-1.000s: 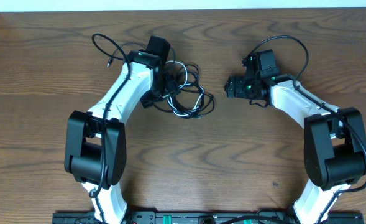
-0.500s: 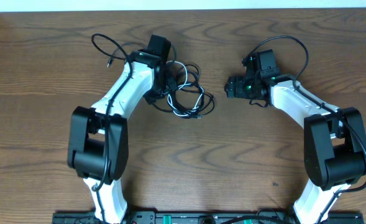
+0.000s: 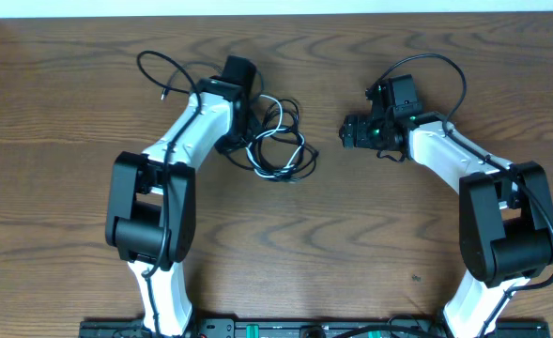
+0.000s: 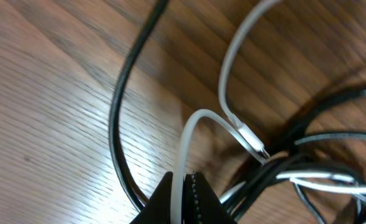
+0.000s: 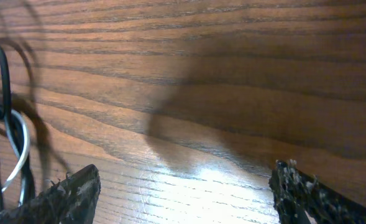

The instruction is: Untangle cables

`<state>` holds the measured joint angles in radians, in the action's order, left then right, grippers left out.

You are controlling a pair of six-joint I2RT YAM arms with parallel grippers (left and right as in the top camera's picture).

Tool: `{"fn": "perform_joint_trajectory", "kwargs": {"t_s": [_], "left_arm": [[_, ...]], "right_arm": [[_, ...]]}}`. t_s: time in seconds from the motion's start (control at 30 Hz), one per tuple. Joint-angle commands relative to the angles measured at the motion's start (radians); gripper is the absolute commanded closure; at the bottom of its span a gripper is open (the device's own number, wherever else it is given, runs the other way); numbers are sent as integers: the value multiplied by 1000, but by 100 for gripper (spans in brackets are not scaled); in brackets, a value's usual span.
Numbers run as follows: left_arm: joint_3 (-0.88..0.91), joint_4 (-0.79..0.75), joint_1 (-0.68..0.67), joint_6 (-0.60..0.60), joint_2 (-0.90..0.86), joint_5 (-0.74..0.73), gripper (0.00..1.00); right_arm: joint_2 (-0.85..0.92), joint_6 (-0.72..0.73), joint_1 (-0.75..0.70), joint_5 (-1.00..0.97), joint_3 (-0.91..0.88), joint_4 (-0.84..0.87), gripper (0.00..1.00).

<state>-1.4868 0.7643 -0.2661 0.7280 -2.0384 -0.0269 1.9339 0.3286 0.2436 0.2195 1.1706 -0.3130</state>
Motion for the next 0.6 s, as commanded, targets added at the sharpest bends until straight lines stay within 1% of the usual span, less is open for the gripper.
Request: {"fn": "perform_joint_trajectory", "kwargs": {"t_s": [0.0,0.1,0.13,0.2,0.23,0.33,0.4,0.47,0.5,0.57], "left_arm": [[-40,3,40,-129,8,-21,93],[-85,-14,42,-313,32,-151,93],[-109,-42,33,-433,61,-253,93],[-130,-73,17,-524,101,-352,93],[-135,-91,9,-544,121,-381,93],[-136,-164,-24,-560,203,-426,92],[-136,-209,-42,-559,255,-426,93],[-136,-252,-50,-558,303,-426,93],[-136,-276,-52,-550,328,-426,92],[-136,-327,-51,-517,373,-426,92]], "right_arm": [[-3,-8,5,0,8,3,16],[-3,-8,5,0,8,4,16],[-3,-8,5,0,8,6,16],[-3,-8,5,0,8,7,16],[-3,-8,5,0,8,7,16],[-8,-8,2,23,8,9,25],[-18,13,-10,138,8,21,25],[-28,36,-27,307,8,61,29],[-35,38,-37,396,8,92,30],[-54,40,-51,509,8,146,30]]}}
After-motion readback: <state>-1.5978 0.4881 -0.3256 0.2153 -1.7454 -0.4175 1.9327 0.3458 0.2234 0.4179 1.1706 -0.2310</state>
